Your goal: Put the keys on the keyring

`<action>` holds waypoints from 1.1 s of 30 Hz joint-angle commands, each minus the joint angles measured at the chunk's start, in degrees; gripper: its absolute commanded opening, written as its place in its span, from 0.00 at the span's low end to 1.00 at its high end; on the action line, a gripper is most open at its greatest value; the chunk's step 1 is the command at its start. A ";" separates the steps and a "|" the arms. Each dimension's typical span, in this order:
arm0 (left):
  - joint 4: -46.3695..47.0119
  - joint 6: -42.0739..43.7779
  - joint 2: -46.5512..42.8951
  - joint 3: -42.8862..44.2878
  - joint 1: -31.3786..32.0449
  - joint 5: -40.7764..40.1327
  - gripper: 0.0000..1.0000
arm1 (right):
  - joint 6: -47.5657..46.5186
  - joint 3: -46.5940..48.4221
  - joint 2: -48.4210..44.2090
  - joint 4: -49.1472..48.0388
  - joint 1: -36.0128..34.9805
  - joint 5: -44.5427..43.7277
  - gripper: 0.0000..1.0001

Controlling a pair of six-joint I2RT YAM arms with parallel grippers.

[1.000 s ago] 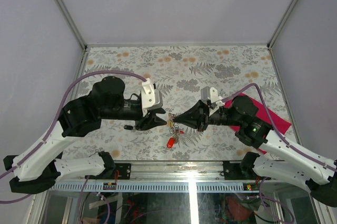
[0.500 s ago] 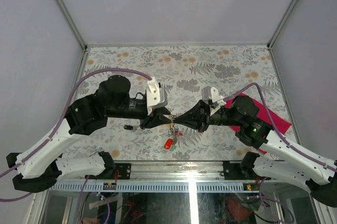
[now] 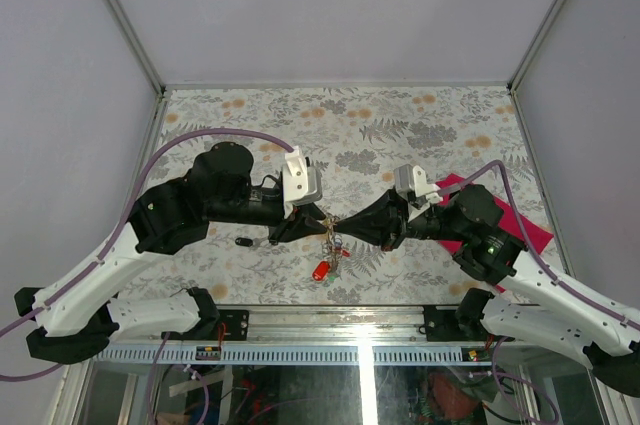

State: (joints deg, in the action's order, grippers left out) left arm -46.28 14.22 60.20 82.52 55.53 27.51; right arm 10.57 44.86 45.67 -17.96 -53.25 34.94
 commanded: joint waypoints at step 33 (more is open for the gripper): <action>5.91 -1.84 -2.12 -2.85 0.29 2.41 0.00 | 4.43 1.07 -2.76 -14.25 -0.33 -4.24 0.00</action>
State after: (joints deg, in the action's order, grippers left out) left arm -43.27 13.65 58.67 80.62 55.53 29.10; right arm 13.82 44.77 45.32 -23.09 -53.25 32.86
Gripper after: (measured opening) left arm 0.010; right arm 0.010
